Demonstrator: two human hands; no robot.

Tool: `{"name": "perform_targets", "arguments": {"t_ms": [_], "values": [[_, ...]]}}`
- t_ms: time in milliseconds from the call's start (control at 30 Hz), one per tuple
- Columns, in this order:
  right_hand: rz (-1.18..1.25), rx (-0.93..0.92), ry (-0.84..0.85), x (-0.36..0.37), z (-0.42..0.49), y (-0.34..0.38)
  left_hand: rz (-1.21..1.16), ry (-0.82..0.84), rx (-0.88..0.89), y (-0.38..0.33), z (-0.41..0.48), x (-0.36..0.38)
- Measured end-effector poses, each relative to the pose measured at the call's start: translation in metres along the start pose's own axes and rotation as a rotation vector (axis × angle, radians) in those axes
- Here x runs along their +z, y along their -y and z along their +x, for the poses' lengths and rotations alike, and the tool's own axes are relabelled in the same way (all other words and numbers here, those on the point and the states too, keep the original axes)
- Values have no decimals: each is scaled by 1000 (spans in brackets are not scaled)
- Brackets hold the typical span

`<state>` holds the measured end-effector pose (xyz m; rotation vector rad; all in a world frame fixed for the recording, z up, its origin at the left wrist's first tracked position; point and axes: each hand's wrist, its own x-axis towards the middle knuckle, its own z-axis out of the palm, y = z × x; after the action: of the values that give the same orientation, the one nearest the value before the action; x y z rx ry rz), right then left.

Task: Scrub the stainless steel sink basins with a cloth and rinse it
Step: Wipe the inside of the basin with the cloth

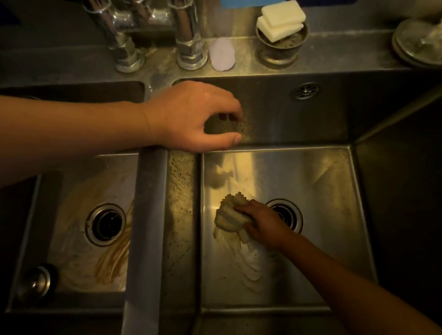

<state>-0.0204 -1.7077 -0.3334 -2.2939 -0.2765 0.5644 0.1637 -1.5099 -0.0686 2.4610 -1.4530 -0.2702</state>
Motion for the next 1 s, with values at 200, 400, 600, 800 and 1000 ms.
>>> {"name": "perform_targets", "arguments": {"t_ms": [200, 400, 600, 800, 1000], "values": [[-23, -57, 153, 25, -13, 11, 14, -4, -1, -1, 0, 0], [62, -7, 81, 7, -4, 12, 11, -15, -6, 0, 0, 0], [-5, -3, -126, -39, 39, 16, 6, -22, -2, 0, 0, 0], [-62, 23, -22, -9, 44, 20, 20, -24, 5, 1, 0, 1], [-134, -152, 93, 10, 26, 32, 15, -9, -1, 2, 1, 0]]}}
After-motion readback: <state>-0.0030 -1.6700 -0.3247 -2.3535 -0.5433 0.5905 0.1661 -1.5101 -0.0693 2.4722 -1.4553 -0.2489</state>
